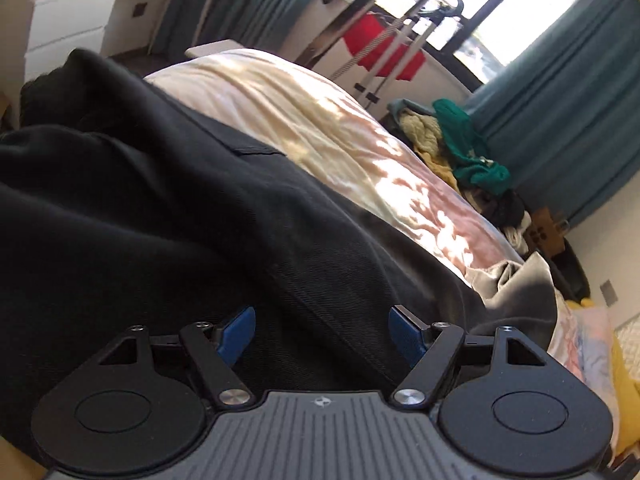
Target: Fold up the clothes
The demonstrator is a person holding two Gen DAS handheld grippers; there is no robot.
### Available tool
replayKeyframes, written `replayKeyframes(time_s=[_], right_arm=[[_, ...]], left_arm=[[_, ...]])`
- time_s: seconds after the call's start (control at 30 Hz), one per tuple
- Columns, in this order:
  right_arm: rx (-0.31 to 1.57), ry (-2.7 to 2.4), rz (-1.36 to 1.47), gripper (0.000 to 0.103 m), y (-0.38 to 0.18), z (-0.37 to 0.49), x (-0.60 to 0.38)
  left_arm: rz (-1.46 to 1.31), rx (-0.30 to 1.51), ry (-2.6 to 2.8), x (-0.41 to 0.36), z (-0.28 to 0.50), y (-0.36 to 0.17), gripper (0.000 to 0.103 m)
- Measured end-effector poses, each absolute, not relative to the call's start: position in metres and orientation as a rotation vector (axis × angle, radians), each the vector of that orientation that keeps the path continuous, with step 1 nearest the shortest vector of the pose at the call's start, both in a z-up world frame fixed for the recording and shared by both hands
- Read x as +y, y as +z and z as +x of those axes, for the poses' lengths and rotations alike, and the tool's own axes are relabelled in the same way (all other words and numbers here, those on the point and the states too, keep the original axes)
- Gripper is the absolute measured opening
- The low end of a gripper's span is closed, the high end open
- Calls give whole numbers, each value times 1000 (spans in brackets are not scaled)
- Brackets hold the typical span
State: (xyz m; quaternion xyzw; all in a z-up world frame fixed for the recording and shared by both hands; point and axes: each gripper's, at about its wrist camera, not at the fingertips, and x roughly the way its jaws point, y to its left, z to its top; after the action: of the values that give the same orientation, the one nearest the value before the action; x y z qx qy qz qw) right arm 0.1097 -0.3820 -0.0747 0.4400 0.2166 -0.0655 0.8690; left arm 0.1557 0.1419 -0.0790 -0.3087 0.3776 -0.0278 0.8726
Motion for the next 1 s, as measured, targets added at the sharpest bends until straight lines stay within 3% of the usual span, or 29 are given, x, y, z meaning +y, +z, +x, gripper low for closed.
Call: replayKeyframes(time_s=[0.07,0.23,0.3,0.33,0.4,0.5,0.73,0.9,1.0], right_arm=[[498,-122,937,80,-82,117,-380],[562,-127,931,61,-94,139,-375],[561,-139,940,24,-94,146,-378],[561,-145,945,20,-94,150,-380],[501,-106,871,11,-78,144,-363],[410,-48,757,8,-54,135,-339],[198,84,489,8,3,115,-281],[375,148,554,11,-33,136,-283],[358,114,645,17,-29,129,-297]], left_arm=[[-733,787,-75,158,159,-85,76],[-934,774,-149,188,184,-105,75],[-993,787,-146,194,194,-119,71],[-1016,791,-143,198,197,-125,69],[-1052,786,-140,206,199,-131,54],[-1100,748,-147,215,194,-132,43],[-1101,712,-166,219,187,-128,42],[-1094,738,-117,213,185,-132,42],[-1058,736,-96,210,184,-129,42]])
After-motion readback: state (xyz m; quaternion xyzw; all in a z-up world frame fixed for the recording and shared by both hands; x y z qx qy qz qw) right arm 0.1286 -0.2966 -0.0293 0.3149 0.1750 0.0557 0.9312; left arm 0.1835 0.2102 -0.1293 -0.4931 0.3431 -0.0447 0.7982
